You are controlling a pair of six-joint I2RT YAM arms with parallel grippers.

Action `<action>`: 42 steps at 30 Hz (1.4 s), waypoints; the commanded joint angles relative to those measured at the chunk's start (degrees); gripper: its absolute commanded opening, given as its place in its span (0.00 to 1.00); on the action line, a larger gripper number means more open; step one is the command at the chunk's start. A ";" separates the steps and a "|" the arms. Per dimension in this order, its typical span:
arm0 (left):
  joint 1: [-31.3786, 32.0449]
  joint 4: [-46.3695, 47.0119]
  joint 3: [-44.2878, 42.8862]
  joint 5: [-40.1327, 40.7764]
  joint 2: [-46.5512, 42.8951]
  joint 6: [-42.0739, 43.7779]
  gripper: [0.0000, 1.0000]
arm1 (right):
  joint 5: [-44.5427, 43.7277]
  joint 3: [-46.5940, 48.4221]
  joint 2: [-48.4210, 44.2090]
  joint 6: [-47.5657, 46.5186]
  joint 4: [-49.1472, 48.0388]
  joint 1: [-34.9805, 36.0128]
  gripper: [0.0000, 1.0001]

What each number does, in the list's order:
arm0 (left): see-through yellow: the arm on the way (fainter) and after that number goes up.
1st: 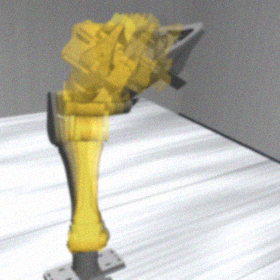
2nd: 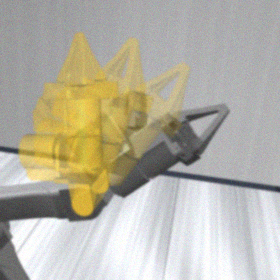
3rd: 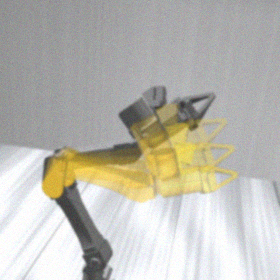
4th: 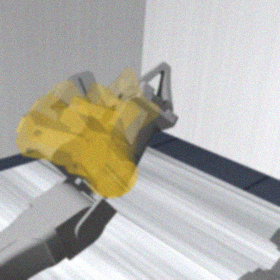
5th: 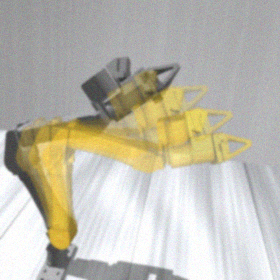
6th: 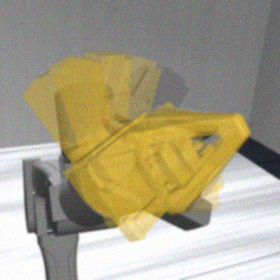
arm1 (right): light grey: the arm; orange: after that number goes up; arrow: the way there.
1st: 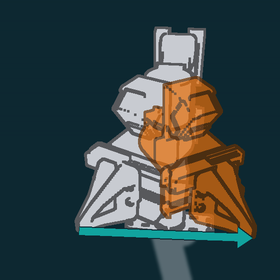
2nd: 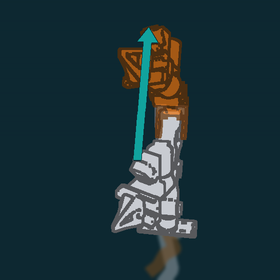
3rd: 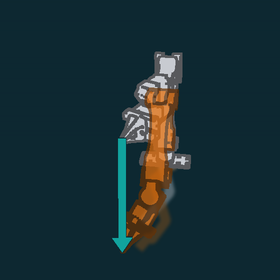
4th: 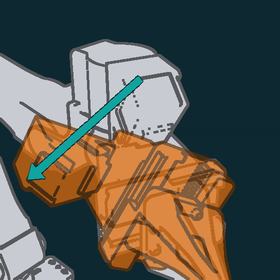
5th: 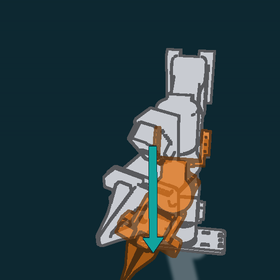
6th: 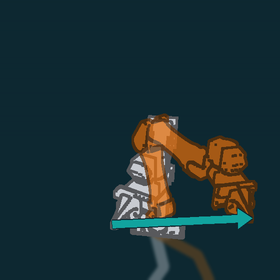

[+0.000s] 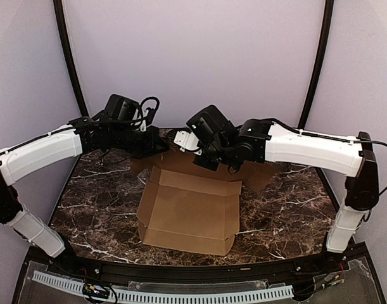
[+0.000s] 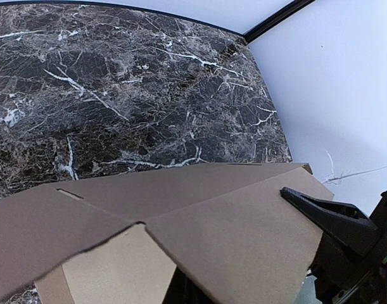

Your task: Fold the paper box

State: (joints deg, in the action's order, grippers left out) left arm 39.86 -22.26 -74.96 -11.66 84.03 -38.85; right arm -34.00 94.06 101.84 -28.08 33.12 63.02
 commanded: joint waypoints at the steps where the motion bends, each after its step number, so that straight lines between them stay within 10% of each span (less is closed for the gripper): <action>1: -0.13 2.85 -0.83 -3.18 -0.26 -1.11 0.01 | 3.95 1.46 2.67 5.43 0.58 0.87 0.00; 30: -1.27 -19.56 4.79 15.58 -15.25 11.09 0.14 | 10.00 0.86 1.20 -11.43 5.43 -9.80 0.00; 42: -1.04 8.48 24.67 -5.80 -13.50 -1.92 0.11 | 13.15 1.25 1.14 -16.10 1.14 -12.57 0.00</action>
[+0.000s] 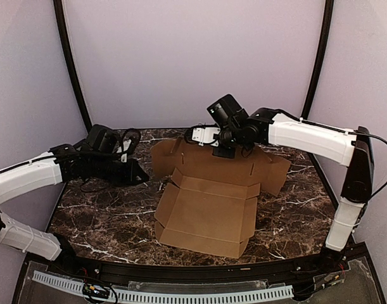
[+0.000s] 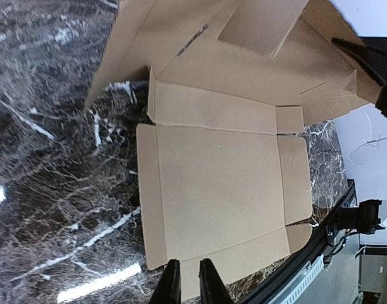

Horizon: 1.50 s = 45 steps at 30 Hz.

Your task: Fold the paper box

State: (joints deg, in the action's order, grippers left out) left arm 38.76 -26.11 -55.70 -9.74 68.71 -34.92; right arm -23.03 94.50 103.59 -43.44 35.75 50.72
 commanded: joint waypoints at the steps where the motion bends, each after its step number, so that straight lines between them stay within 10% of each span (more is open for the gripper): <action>1: 0.11 14.21 6.90 -9.83 2.50 -6.48 0.11 | 2.38 0.67 -0.72 -0.31 -1.47 -0.19 0.00; 45: 1.84 39.89 22.92 -5.45 26.11 -12.72 0.02 | 5.12 -8.98 -7.15 11.25 -0.03 -0.27 0.00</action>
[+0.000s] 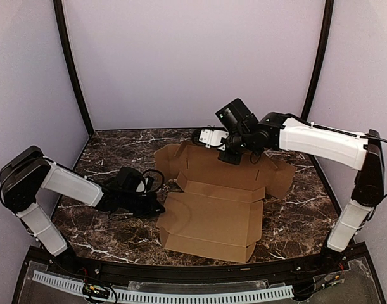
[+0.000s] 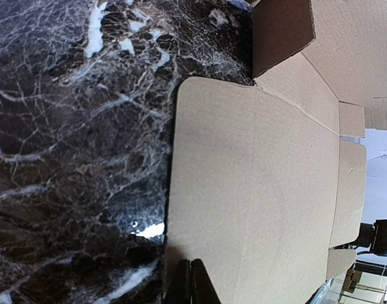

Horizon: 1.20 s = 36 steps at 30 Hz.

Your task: Fold the paper box

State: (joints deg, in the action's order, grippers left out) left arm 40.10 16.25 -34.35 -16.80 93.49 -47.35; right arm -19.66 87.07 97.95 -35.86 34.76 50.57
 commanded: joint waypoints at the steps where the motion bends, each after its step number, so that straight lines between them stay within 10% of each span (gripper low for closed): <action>1: 0.51 -3.73 0.84 1.69 0.61 0.33 0.02 | 1.38 -1.36 -1.53 4.15 1.27 -0.12 0.00; 15: 0.49 -29.43 -23.33 4.78 -12.09 10.26 0.11 | -0.26 5.65 1.63 10.40 8.44 -0.12 0.00; 36: 1.35 -20.83 -21.97 19.19 -2.75 -1.02 0.01 | 1.19 11.72 5.64 22.65 15.16 -0.23 0.00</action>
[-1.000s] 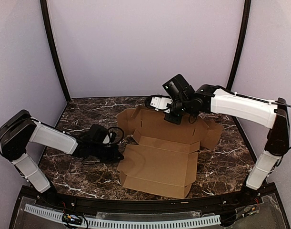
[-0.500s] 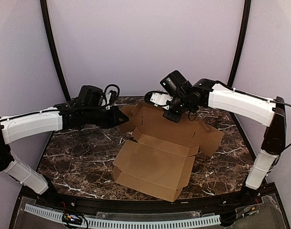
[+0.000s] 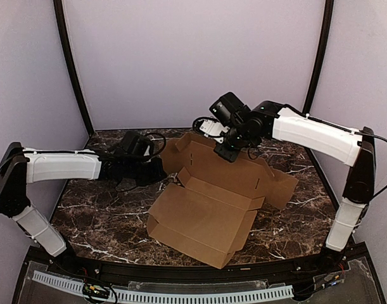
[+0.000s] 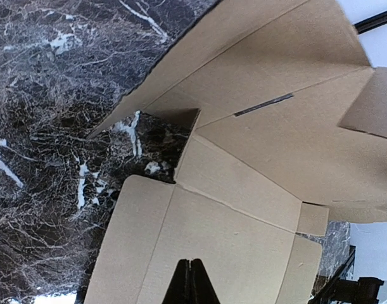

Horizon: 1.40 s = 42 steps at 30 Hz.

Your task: Fold the paper box

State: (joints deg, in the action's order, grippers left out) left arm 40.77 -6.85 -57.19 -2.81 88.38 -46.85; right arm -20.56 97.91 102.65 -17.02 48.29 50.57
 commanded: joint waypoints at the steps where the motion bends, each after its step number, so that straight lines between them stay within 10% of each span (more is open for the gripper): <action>1: 0.66 2.85 0.90 5.76 3.59 -1.65 0.01 | 2.48 0.80 0.88 3.86 1.62 -0.21 0.00; 42: 1.01 35.17 -4.17 -0.54 26.22 -5.90 0.01 | 12.63 -9.66 -8.82 5.26 -0.57 -7.47 0.00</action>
State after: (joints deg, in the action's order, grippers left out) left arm 41.21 23.90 -61.23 -0.49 113.16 -52.97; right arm -10.48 90.17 95.77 -13.32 46.65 44.64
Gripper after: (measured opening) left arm 0.007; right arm 0.003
